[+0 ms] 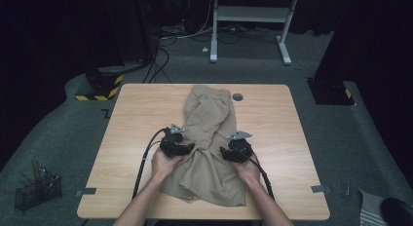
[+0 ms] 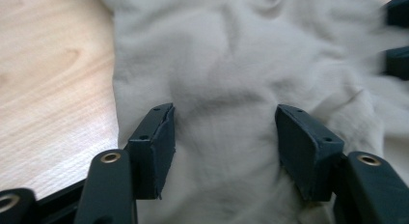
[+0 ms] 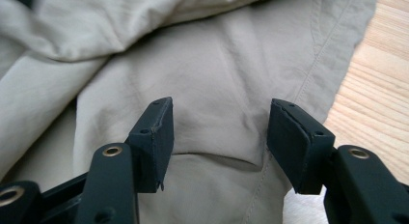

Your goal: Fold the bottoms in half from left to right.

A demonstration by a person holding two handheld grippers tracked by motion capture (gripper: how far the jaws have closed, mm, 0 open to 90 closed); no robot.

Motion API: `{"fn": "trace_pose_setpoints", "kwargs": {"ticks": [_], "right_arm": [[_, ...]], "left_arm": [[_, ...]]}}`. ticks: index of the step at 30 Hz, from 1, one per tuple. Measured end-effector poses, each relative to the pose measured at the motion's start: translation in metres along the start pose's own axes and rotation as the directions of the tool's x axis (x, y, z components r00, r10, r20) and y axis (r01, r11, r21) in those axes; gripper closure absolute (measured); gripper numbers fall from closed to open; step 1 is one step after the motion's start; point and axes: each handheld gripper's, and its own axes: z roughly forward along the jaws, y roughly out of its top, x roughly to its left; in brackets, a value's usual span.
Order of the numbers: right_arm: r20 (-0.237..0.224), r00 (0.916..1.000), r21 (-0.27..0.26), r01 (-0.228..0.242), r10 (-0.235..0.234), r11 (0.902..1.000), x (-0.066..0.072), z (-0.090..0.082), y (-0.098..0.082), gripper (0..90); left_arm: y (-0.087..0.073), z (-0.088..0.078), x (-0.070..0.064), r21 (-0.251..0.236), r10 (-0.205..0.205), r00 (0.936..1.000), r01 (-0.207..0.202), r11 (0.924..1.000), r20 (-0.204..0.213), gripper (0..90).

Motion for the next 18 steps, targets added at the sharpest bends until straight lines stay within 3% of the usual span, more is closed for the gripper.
{"fn": "trace_pose_setpoints", "kwargs": {"ticks": [3, 5, 8, 10, 11, 14, 15, 17, 18], "right_arm": [[-0.005, 0.9994, -0.006, -0.034, 0.034, 0.9994, -0.001, -0.005, -0.002, 41.5], [-0.027, 0.9984, -0.034, -0.051, 0.050, 0.9981, -0.001, -0.013, -0.004, 41.5], [-0.056, 0.9976, -0.044, -0.043, 0.040, 0.9981, 0.005, -0.023, -0.010, 41.6], [-0.061, 0.9980, -0.035, -0.021, 0.019, 0.9992, 0.010, -0.026, -0.014, 41.7], [-0.056, 0.9984, -0.024, -0.001, -0.001, 0.9997, 0.012, -0.024, -0.019, 41.9], [-0.052, 0.9986, -0.016, -0.004, 0.003, 0.9999, 0.012, -0.021, -0.022, 42.8], [-0.048, 0.9988, -0.023, -0.003, 0.002, 0.9997, 0.011, -0.020, -0.023, 43.1], [-0.034, 0.9993, -0.022, 0.014, -0.015, 0.9997, 0.012, -0.019, -0.022, 42.8], [-0.038, 0.9991, -0.028, 0.016, -0.017, 0.9995, 0.011, -0.017, -0.021, 42.1]], "left_arm": [[-0.006, -0.022, -0.008, -0.042, 0.016, 0.9991, -0.015, 0.9990, 0.040, 37.4], [-0.014, -0.030, -0.013, -0.039, 0.030, 0.9975, -0.027, 0.9989, 0.064, 35.4], [-0.025, -0.032, -0.019, -0.016, 0.052, 0.9966, -0.051, 0.9985, 0.063, 34.1], [-0.030, -0.029, -0.021, 0.000, 0.065, 0.9973, -0.065, 0.9979, 0.033, 36.4], [-0.035, -0.023, -0.018, 0.021, 0.064, 0.9979, -0.065, 0.9977, 0.005, 44.7], [-0.036, -0.019, -0.013, 0.018, 0.068, 0.9975, -0.068, 0.9975, -0.020, 69.7], [-0.035, -0.018, -0.008, 0.021, 0.050, 0.9985, -0.050, 0.9985, -0.023, 69.7], [-0.033, -0.017, 0.001, 0.014, 0.006, 0.9998, -0.006, 0.9999, -0.019, 83.2], [-0.030, -0.018, 0.011, 0.010, -0.051, 0.9987, 0.051, 0.9986, -0.004, 87.8]]}}
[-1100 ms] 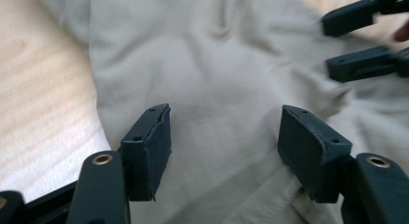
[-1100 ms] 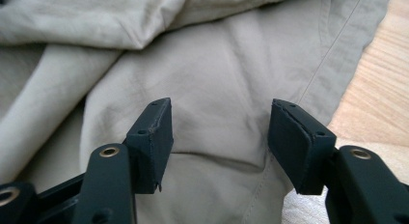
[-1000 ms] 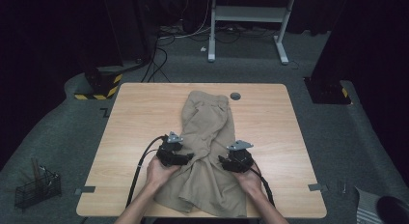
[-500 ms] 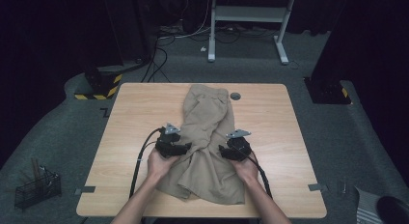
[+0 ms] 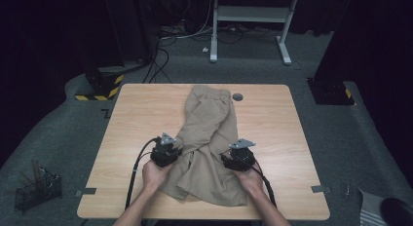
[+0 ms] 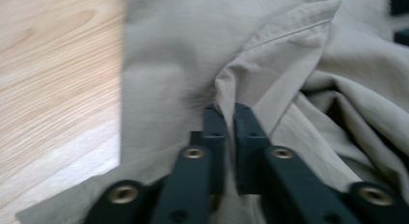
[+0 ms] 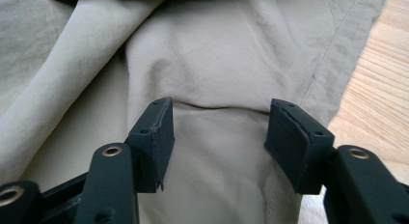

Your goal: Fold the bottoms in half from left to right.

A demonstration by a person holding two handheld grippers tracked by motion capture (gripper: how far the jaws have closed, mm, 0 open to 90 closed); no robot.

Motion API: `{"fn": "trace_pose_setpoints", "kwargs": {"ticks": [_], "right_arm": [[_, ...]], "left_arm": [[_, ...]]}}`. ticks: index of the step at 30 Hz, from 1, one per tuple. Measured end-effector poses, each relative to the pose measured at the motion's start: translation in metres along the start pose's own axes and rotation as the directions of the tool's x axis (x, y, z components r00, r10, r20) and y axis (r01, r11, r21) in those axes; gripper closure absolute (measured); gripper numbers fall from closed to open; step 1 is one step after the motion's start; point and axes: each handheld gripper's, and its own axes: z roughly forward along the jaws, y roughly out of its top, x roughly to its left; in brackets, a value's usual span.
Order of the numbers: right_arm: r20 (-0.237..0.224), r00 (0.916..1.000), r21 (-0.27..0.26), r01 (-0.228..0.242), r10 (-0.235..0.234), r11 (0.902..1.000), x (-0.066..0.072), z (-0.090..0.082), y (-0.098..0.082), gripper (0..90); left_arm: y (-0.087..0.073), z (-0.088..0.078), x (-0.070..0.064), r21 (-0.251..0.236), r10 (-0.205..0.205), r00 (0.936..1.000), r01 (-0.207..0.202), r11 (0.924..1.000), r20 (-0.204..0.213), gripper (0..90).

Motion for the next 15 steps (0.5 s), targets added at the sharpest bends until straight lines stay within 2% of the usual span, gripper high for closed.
{"fn": "trace_pose_setpoints", "kwargs": {"ticks": [1, 3, 6, 9, 11, 13, 15], "right_arm": [[0.000, 1.0000, 0.000, 0.000, 0.000, 1.0000, 0.000, 0.000, 0.000, 42.1], [-0.002, 1.0000, -0.002, 0.004, -0.004, 1.0000, -0.001, 0.002, 0.002, 41.2], [-0.003, 1.0000, -0.005, 0.003, -0.003, 1.0000, -0.004, 0.008, 0.006, 39.1], [0.003, 1.0000, -0.007, -0.002, 0.002, 1.0000, -0.004, 0.011, 0.009, 38.2], [0.006, 1.0000, -0.001, -0.006, 0.006, 1.0000, -0.004, 0.013, 0.011, 37.9], [0.012, 0.9999, 0.017, -0.007, 0.007, 0.9998, -0.005, 0.015, 0.015, 37.8], [0.017, 0.9995, 0.031, -0.028, 0.027, 0.9991, -0.003, 0.011, 0.015, 37.2]], "left_arm": [[0.000, 0.000, 0.000, 0.000, 0.000, 1.0000, 0.000, 1.0000, 0.000, 88.3], [0.005, -0.007, 0.006, -0.028, -0.027, 0.9996, 0.027, 0.9992, 0.005, 88.6], [0.015, -0.024, 0.003, -0.089, -0.023, 0.9996, 0.024, 0.9958, 0.019, 88.8], [0.025, -0.038, -0.006, -0.141, 0.004, 0.9992, 0.002, 0.9900, 0.041, 88.8], [0.030, -0.043, -0.014, -0.160, 0.027, 0.9979, -0.017, 0.9870, 0.058, 88.8], [0.034, -0.043, -0.024, -0.167, 0.044, 0.9957, -0.030, 0.9854, 0.081, 88.8], [0.035, -0.040, -0.033, -0.167, 0.058, 0.9926, -0.040, 0.9852, 0.107, 88.8]]}}
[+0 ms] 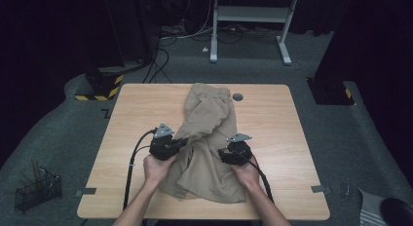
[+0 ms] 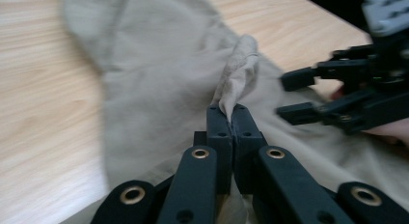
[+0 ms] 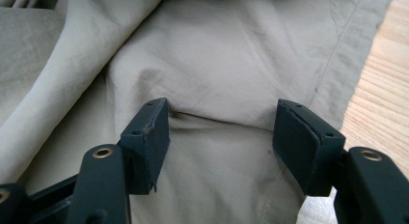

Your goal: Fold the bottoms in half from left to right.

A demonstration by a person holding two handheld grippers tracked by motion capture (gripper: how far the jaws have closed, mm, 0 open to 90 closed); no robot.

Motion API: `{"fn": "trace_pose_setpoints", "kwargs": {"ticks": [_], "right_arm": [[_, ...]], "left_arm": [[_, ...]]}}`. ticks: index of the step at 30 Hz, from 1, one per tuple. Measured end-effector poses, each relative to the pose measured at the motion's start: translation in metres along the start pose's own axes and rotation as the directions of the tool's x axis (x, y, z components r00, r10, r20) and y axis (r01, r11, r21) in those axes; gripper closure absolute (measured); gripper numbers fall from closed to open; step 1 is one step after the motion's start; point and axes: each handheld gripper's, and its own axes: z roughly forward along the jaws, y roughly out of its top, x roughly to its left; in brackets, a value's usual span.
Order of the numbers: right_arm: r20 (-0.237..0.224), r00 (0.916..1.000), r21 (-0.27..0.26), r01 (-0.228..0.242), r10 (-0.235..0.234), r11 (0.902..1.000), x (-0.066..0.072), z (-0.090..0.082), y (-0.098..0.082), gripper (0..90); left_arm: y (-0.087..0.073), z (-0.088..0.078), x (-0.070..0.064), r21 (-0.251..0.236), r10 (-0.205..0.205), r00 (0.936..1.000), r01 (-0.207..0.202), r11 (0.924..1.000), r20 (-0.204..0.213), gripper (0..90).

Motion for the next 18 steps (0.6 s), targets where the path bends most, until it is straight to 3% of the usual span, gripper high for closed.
{"fn": "trace_pose_setpoints", "kwargs": {"ticks": [5, 7, 8, 13, 16, 18], "right_arm": [[-0.059, 0.9980, -0.076, -0.025, 0.020, 0.9968, 0.006, -0.019, -0.005, 37.8], [-0.090, 0.9959, -0.084, 0.000, -0.008, 0.9964, 0.013, -0.028, -0.006, 37.8], [-0.096, 0.9943, -0.067, 0.041, -0.047, 0.9969, 0.021, -0.030, -0.007, 37.8], [-0.078, 0.9938, 0.011, 0.081, -0.080, 0.9966, 0.024, -0.015, -0.012, 36.6], [-0.067, 0.9947, -0.012, 0.077, -0.077, 0.9970, 0.022, -0.009, -0.012, 36.2], [-0.062, 0.9953, -0.018, 0.074, -0.075, 0.9971, 0.020, -0.004, -0.008, 36.0]], "left_arm": [[-0.010, 0.024, -0.014, 0.076, 0.029, 0.9991, -0.032, 0.9966, 0.029, 88.7], [-0.015, 0.034, -0.015, 0.103, 0.029, 0.9992, -0.032, 0.9942, 0.028, 88.7], [-0.020, 0.043, -0.013, 0.122, 0.021, 0.9996, -0.024, 0.9922, 0.020, 88.7], [-0.024, 0.056, -0.003, 0.149, 0.001, 0.9999, 0.000, 0.9888, -0.012, 88.7], [-0.025, 0.063, 0.006, 0.174, 0.012, 0.9988, -0.004, 0.9847, -0.048, 88.8], [-0.024, 0.067, 0.013, 0.177, -0.002, 0.9978, 0.014, 0.9842, -0.067, 88.8]]}}
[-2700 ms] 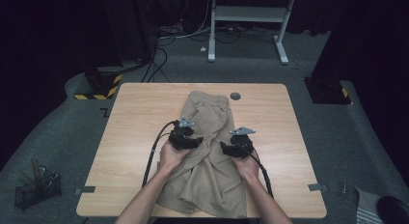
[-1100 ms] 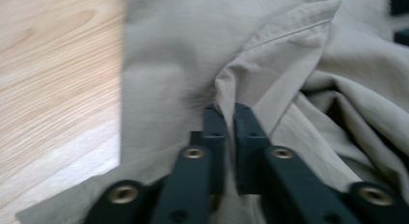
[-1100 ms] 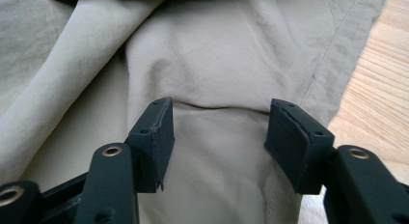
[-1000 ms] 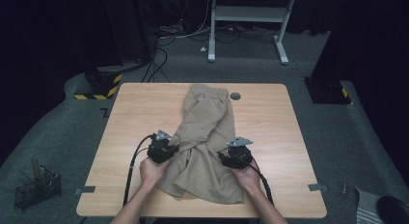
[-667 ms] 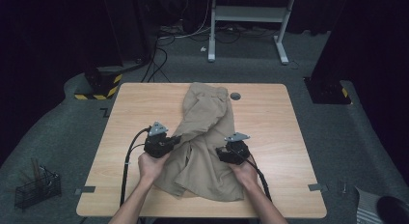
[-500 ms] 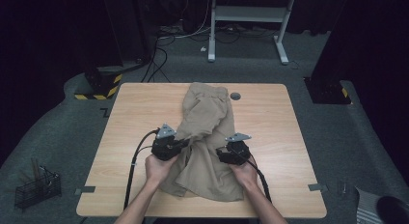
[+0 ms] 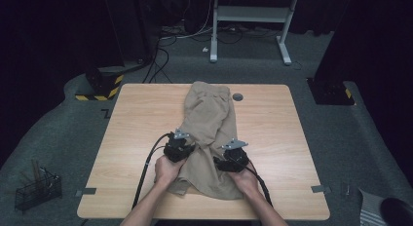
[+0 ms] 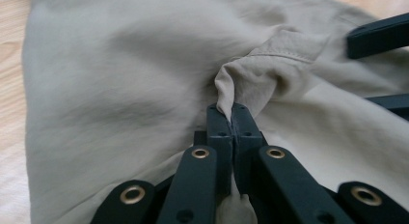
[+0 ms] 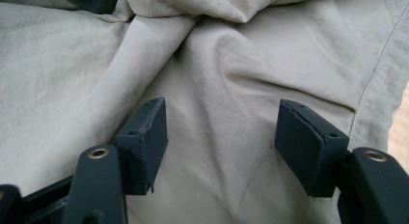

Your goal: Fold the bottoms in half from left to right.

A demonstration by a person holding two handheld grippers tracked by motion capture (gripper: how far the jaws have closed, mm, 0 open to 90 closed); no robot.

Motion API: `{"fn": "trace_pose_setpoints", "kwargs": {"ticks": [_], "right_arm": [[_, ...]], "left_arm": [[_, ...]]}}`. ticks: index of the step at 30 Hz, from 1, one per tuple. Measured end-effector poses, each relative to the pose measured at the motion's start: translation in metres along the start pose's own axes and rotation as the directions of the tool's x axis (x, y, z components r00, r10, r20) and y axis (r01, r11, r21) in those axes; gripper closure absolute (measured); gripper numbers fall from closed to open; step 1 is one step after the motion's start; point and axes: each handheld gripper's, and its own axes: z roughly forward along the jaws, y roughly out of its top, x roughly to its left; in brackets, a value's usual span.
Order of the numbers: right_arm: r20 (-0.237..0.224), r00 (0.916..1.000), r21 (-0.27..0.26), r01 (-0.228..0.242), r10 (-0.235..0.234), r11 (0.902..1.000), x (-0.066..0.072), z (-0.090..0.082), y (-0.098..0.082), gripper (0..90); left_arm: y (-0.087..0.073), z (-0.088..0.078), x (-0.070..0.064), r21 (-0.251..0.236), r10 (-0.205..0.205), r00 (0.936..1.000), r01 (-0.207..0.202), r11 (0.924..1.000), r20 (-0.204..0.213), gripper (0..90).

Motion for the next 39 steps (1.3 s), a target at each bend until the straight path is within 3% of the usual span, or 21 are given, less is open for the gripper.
{"fn": "trace_pose_setpoints", "kwargs": {"ticks": [3, 5, 8, 9, 12, 14, 17, 22, 27, 31, 35, 36, 38, 39], "right_arm": [[0.007, 0.9999, -0.022, -0.009, 0.009, 0.9997, -0.004, 0.009, 0.005, 35.9], [0.019, 0.9997, -0.023, -0.017, 0.018, 0.9996, -0.006, 0.015, 0.011, 35.9], [0.024, 0.9994, -0.018, -0.025, 0.025, 0.9995, -0.007, 0.020, 0.016, 35.7], [0.025, 0.9993, -0.016, -0.028, 0.028, 0.9995, -0.007, 0.020, 0.017, 35.8], [0.020, 0.9995, 0.007, -0.023, 0.023, 0.9997, -0.007, 0.017, 0.018, 36.5], [0.014, 0.9994, 0.005, -0.033, 0.033, 0.9994, -0.006, 0.010, 0.016, 36.8], [0.014, 0.9991, -0.031, -0.039, 0.039, 0.9987, -0.005, -0.007, 0.009, 37.6], [0.036, 0.9984, -0.015, -0.043, 0.044, 0.9989, -0.012, -0.024, -0.007, 38.1], [0.058, 0.9979, 0.009, -0.032, 0.031, 0.9995, -0.013, -0.018, -0.015, 38.9], [0.053, 0.9982, -0.004, -0.028, 0.028, 0.9996, -0.015, -0.010, -0.009, 38.8], [0.056, 0.9978, -0.018, -0.035, 0.036, 0.9992, -0.018, 0.002, 0.000, 38.8], [0.058, 0.9976, -0.017, -0.037, 0.038, 0.9992, -0.019, 0.004, 0.002, 38.8], [0.061, 0.9973, -0.003, -0.042, 0.042, 0.9991, -0.020, 0.007, 0.007, 38.8], [0.061, 0.9971, 0.001, -0.046, 0.045, 0.9990, -0.020, 0.007, 0.008, 38.8]], "left_arm": [[0.009, 0.003, 0.016, 0.005, -0.038, 0.9989, 0.038, 0.9993, -0.029, 88.9], [0.016, -0.004, 0.020, -0.020, -0.066, 0.9976, 0.065, 0.9977, -0.023, 88.9], [0.026, -0.025, 0.008, -0.085, -0.023, 0.9997, 0.024, 0.9961, 0.010, 88.9], [0.030, -0.036, -0.002, -0.120, 0.004, 0.9995, -0.001, 0.9928, 0.032, 88.9], [0.036, -0.049, -0.025, -0.149, 0.079, 0.9943, -0.068, 0.9866, 0.071, 88.9], [0.035, -0.046, -0.038, -0.135, 0.115, 0.9886, -0.102, 0.9857, 0.096, 88.8], [0.027, -0.027, -0.049, -0.087, 0.123, 0.9855, -0.113, 0.9898, 0.117, 88.7], [0.015, -0.001, -0.051, -0.013, 0.111, 0.9878, -0.110, 0.9938, 0.109, 88.7], [0.012, 0.016, -0.041, 0.047, 0.103, 0.9926, -0.106, 0.9932, 0.065, 88.7], [0.018, 0.023, -0.029, 0.049, 0.098, 0.9948, -0.099, 0.9939, 0.026, 88.8], [0.028, 0.029, -0.016, 0.055, 0.064, 0.9980, -0.064, 0.9965, -0.003, 88.7], [0.031, 0.028, -0.014, 0.063, 0.058, 0.9983, -0.057, 0.9964, -0.004, 88.8], [0.033, 0.022, -0.017, 0.035, 0.044, 0.9989, -0.045, 0.9984, 0.018, 88.8], [0.036, 0.014, -0.023, 0.007, 0.056, 0.9977, -0.056, 0.9984, 0.038, 88.8]]}}
